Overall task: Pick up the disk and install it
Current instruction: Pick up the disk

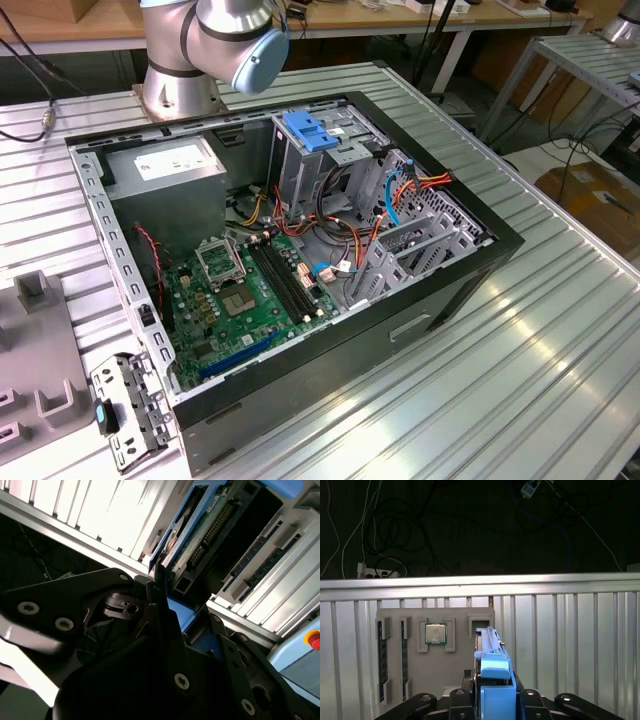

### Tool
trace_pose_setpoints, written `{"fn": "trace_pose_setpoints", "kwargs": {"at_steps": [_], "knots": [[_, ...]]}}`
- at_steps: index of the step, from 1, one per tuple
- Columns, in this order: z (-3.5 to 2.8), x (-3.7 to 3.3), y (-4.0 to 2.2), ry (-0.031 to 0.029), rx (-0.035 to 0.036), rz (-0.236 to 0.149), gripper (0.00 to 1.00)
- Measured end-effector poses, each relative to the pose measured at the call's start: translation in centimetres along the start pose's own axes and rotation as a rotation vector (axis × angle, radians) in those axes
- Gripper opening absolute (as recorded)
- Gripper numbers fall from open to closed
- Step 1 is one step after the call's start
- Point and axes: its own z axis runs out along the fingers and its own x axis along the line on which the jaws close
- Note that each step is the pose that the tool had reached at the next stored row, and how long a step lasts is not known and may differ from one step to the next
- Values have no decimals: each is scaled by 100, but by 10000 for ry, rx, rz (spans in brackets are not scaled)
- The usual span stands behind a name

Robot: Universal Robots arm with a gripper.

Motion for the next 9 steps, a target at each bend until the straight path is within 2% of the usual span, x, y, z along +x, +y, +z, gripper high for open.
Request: {"fn": "trace_pose_setpoints", "kwargs": {"at_steps": [9], "knots": [[-14, -1, 0, 1, 0, 0, 37]]}}
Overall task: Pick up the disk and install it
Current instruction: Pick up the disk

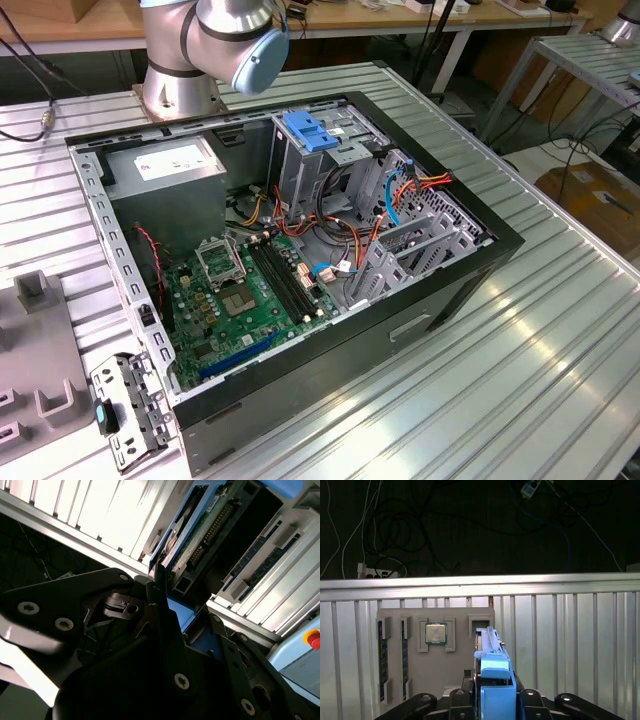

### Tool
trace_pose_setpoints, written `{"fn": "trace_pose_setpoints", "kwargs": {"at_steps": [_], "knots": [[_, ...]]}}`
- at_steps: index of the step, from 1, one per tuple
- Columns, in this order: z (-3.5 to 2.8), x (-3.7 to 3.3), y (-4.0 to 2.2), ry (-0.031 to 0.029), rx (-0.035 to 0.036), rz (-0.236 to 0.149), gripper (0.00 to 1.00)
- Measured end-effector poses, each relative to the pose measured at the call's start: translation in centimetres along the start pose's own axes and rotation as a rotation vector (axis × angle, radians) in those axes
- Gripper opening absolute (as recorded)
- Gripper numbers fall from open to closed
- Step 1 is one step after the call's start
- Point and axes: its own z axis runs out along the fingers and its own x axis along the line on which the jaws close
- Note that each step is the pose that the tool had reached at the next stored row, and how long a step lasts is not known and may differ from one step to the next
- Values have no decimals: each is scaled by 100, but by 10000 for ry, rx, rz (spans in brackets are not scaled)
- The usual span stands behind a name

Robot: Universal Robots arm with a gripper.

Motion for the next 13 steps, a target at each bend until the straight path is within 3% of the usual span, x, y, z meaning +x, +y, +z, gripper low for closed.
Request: {"fn": "trace_pose_setpoints", "kwargs": {"at_steps": [13], "knots": [[-65, -2, -1, 0, 0, 0, 37]]}}
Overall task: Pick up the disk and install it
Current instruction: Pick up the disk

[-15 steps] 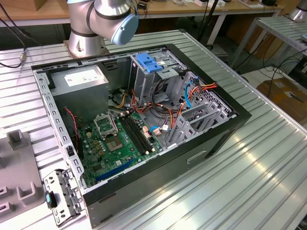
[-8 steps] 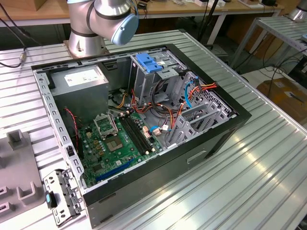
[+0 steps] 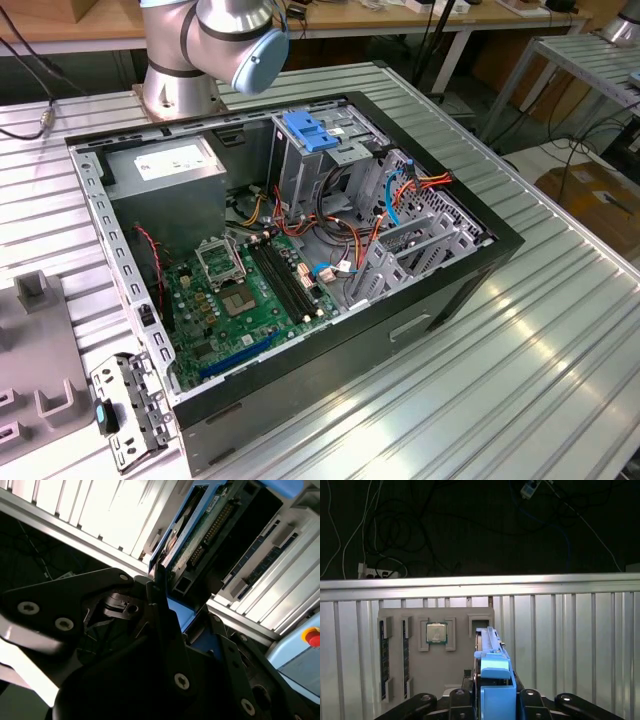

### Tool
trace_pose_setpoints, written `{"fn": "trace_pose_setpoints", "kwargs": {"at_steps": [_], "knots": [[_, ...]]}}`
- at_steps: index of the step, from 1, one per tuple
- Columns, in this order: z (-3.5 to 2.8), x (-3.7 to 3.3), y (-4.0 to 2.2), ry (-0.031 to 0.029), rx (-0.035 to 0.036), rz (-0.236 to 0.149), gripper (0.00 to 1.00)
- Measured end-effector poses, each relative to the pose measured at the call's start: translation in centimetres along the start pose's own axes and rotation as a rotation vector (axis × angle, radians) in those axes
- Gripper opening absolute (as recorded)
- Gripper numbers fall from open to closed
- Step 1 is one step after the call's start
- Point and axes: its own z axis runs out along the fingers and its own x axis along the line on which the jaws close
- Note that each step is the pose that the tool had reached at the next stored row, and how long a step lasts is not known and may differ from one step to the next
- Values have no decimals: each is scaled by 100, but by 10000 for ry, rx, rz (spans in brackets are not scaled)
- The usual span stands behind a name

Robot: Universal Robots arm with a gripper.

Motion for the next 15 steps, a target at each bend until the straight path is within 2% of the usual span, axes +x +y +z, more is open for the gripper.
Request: {"fn": "trace_pose_setpoints", "kwargs": {"at_steps": [15], "knots": [[-188, -7, -3, 0, 0, 0, 37]]}}
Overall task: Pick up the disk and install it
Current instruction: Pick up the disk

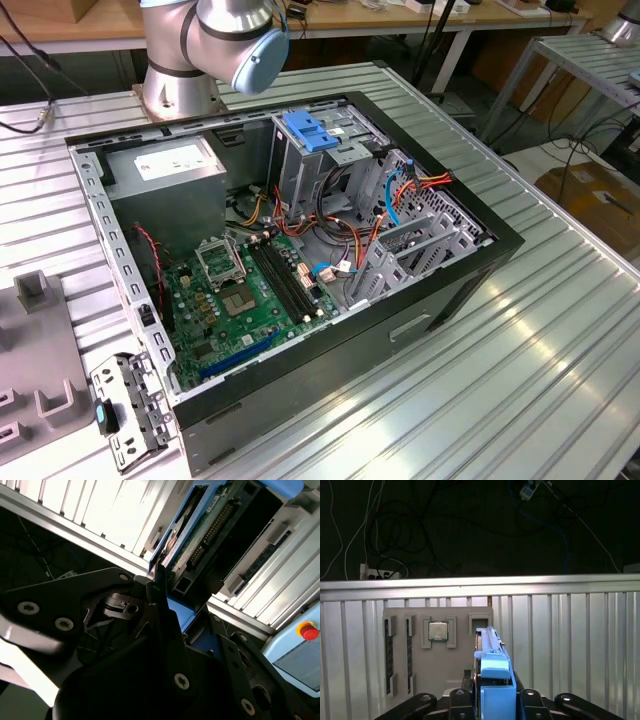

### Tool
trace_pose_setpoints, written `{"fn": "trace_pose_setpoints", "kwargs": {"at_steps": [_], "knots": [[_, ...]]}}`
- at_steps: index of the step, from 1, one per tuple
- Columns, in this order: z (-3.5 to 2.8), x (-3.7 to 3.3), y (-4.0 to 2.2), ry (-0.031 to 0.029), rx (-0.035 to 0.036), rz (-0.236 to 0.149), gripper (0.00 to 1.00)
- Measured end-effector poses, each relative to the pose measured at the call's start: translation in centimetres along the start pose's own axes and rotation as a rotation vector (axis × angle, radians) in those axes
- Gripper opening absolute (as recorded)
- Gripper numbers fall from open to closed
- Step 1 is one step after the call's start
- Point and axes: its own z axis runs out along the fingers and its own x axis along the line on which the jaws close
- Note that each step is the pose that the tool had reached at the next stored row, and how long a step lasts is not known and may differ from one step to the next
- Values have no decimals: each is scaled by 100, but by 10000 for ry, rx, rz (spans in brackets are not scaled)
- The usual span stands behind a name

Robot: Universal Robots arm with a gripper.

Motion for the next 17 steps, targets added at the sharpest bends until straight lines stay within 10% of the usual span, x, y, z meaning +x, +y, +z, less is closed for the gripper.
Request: {"fn": "trace_pose_setpoints", "kwargs": {"at_steps": [17], "knots": [[-184, -7, -3, 0, 0, 0, 37]]}}
